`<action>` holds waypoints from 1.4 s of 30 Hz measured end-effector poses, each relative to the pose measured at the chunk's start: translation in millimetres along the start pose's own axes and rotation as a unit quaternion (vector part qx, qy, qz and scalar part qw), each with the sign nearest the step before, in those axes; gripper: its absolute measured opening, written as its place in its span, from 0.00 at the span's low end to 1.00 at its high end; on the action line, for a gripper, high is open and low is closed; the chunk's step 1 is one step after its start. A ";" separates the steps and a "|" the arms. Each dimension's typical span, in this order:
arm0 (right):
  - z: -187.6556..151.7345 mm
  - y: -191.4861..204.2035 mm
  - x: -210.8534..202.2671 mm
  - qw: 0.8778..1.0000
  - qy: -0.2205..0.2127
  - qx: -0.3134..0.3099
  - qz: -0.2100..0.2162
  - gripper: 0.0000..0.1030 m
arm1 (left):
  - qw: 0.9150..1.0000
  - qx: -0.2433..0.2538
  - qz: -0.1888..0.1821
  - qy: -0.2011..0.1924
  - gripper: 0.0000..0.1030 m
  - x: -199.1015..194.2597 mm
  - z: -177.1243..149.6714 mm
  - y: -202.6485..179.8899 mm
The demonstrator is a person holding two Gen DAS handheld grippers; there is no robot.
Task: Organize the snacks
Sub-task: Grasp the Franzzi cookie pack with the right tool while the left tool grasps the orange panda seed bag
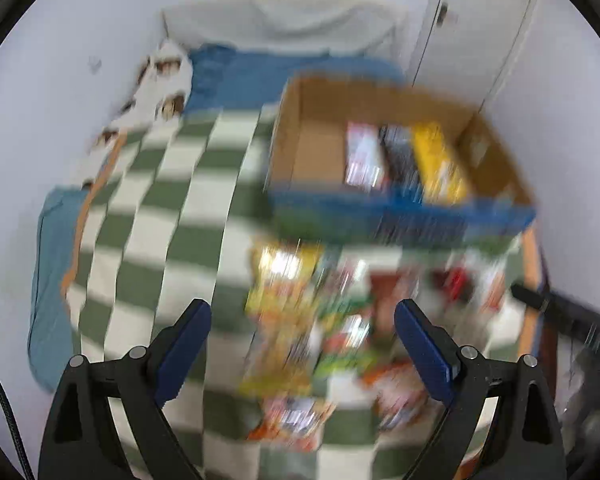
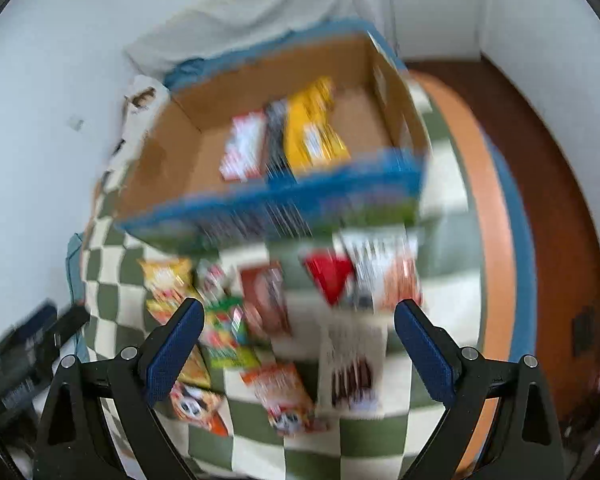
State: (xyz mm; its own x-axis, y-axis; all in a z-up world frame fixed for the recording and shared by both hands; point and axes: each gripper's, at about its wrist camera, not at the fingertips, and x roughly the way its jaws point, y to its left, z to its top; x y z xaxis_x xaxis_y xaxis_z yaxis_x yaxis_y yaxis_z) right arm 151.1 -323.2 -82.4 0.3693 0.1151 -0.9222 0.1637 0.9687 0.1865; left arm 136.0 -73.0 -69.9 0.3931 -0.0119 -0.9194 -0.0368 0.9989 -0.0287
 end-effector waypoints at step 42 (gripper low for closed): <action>-133.9 -117.3 100.8 0.990 0.128 0.026 -0.050 0.61 | 0.974 0.022 -0.067 0.216 0.60 162.3 -109.1 -154.8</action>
State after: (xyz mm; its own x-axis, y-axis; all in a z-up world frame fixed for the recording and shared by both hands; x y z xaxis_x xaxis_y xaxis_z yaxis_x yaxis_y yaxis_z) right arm 46.6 -395.9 -242.6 0.1054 0.0773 -0.9914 0.2379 0.9661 0.1006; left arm 105.3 -234.6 -257.4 -0.0317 -0.1504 -0.9881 0.0320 0.9880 -0.1514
